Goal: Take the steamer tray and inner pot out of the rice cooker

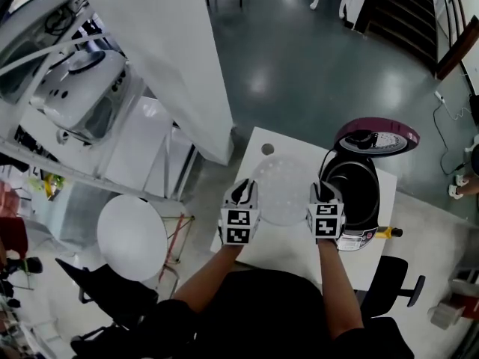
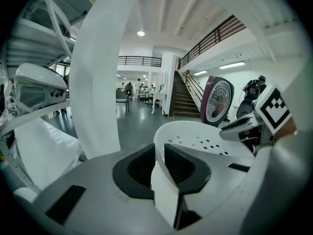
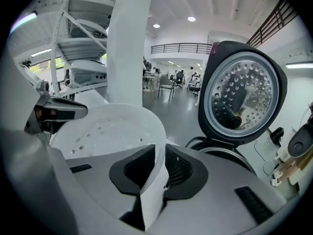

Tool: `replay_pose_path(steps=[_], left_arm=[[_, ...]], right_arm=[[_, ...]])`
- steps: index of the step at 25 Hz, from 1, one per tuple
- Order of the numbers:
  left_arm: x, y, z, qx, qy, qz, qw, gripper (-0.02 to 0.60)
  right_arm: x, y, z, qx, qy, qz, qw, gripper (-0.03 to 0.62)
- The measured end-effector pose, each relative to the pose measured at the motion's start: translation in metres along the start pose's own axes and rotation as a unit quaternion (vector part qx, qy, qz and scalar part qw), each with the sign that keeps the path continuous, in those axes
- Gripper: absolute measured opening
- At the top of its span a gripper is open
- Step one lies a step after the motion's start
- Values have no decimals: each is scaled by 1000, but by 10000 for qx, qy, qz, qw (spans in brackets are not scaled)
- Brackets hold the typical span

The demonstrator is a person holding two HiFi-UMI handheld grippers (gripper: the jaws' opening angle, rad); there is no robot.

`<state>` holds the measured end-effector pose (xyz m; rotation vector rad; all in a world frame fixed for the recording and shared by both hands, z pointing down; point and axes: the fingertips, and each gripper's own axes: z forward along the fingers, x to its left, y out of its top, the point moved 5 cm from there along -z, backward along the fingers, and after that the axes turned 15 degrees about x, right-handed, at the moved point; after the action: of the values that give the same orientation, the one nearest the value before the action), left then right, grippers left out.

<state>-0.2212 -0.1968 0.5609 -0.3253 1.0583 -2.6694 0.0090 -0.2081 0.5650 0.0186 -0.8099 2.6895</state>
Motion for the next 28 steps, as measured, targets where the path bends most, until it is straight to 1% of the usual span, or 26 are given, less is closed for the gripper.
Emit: replay_pose_path(steps=[6,12,14,18,22,28], left_arm=[[40,-23,16,80,-138,-187,9997,55],[67,-50,44,363,-179,-103,9991,55],[71,-63,55,477,-223,-52,9986,55],[74,-87,80,760,-388,24,9964,58],[73,-112,94,1034,-465,40,9935,61],[78,-135,110,1283,-534,62,9903,67]], right_arm=[[35,-1,27,181,-40,31,9998,55],[60,-16,67,339,18,106,9994,57],[66,-28,82,473,42,143,9988,57],[71,-53,114,907,34,114,9958,58],[76,-73,131,1223,-2,73,9925,58],[83,-90,156,1448,-19,-59,9894,58]])
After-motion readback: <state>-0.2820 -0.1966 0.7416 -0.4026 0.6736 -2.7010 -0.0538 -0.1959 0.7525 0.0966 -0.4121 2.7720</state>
